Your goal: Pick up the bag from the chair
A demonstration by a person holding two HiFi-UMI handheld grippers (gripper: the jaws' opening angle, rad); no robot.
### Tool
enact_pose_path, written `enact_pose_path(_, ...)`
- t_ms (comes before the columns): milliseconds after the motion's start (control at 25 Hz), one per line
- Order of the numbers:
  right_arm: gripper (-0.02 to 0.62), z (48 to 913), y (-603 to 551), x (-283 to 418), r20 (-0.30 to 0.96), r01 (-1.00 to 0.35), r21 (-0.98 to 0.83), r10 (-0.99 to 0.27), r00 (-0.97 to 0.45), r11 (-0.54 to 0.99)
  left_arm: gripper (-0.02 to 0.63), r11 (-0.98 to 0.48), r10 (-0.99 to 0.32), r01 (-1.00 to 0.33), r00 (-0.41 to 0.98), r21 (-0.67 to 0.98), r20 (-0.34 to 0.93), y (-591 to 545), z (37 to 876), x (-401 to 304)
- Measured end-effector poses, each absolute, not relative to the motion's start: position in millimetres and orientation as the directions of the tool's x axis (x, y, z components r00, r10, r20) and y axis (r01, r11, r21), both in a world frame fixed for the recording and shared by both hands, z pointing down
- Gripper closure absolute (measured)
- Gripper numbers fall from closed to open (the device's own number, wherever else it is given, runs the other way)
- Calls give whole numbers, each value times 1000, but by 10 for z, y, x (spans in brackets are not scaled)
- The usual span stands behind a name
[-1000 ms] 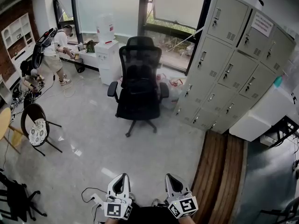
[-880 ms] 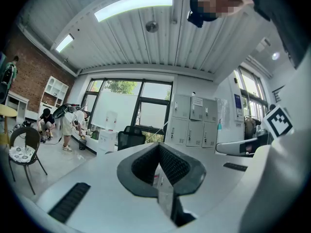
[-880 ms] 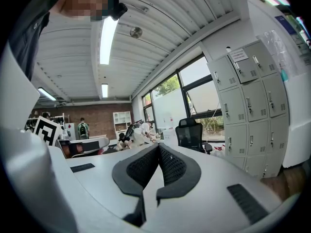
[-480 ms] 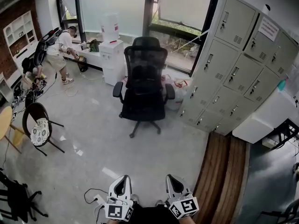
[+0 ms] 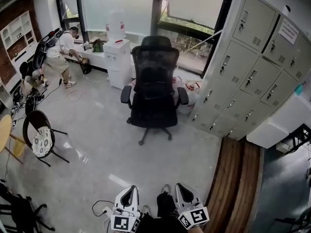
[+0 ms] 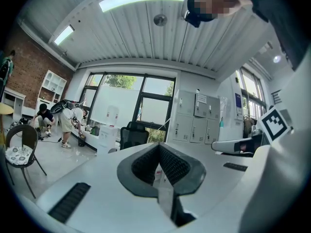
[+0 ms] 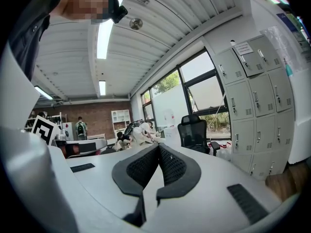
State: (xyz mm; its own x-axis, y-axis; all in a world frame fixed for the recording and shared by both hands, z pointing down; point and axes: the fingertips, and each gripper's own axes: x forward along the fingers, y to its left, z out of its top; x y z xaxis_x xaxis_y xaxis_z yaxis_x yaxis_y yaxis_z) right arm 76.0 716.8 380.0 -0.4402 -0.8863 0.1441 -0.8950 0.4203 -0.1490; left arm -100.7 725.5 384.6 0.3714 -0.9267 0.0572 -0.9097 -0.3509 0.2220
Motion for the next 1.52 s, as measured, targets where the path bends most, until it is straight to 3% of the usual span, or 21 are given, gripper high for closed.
enact_pose_path(840,595,3722,3828,983,114,-796,-138,-789,-604,589,607,-251,-960,-945,272,210,73,4196,3671,-524)
enact_pose_path(1160,595,4034,2884,993,180,-803,-153,-783,-596,576,607,-227,-956,-951,259,212,139,3175,3945,-585)
enact_pose_path(1520,595,4232,1380,800,240,-846,-99,-813,-531,524,607,-294,-934,-932,327,212,141,1601,4094,-810)
